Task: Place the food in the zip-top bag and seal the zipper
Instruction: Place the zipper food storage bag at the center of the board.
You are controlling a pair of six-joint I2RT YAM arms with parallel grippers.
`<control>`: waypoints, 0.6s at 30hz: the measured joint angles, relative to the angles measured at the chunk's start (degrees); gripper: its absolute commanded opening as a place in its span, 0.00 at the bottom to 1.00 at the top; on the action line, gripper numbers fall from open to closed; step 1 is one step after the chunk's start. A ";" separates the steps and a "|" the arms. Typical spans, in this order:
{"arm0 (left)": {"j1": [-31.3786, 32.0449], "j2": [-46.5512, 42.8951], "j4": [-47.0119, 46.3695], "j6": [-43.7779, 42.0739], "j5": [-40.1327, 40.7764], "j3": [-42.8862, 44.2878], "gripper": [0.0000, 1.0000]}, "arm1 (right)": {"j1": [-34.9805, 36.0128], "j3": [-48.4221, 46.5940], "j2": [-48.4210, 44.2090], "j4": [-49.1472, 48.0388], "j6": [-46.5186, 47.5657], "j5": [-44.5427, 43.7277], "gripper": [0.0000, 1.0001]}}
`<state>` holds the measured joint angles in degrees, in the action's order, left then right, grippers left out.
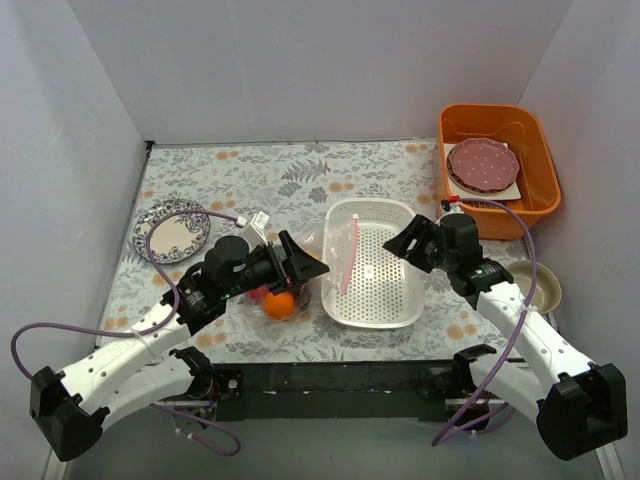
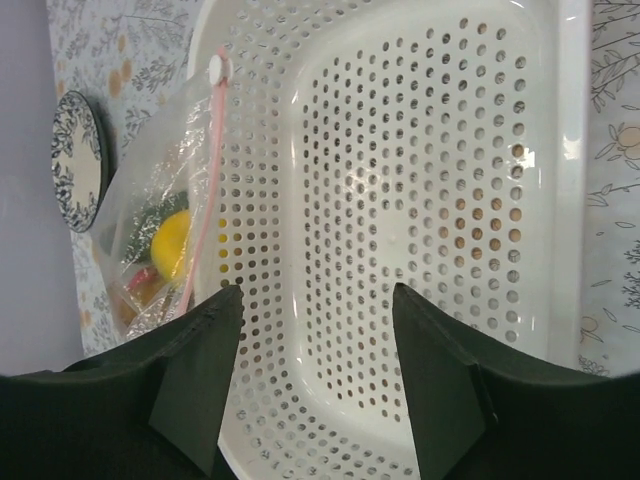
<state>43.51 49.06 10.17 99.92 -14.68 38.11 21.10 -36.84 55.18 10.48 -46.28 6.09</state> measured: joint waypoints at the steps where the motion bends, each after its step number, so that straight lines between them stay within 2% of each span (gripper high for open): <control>1: 0.00 -0.28 0.92 -0.39 0.74 0.59 0.98 | -0.02 -0.02 -0.02 0.39 0.59 -0.28 0.72; 8: 0.00 0.35 11.43 -10.36 9.20 10.34 0.98 | -0.59 -2.16 -0.07 7.50 6.56 -4.81 0.83; 13: 0.00 3.98 18.08 -17.90 16.94 17.92 0.98 | -1.97 -5.05 -0.09 10.82 11.43 -7.78 0.85; 18: -0.83 6.03 21.92 -23.30 21.84 20.81 0.98 | -3.89 -7.50 0.39 13.81 16.11 -9.66 0.85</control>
<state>42.68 55.09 32.10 76.62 7.16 58.92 17.21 -44.34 55.57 24.29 -30.17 -3.57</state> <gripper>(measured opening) 0.982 0.849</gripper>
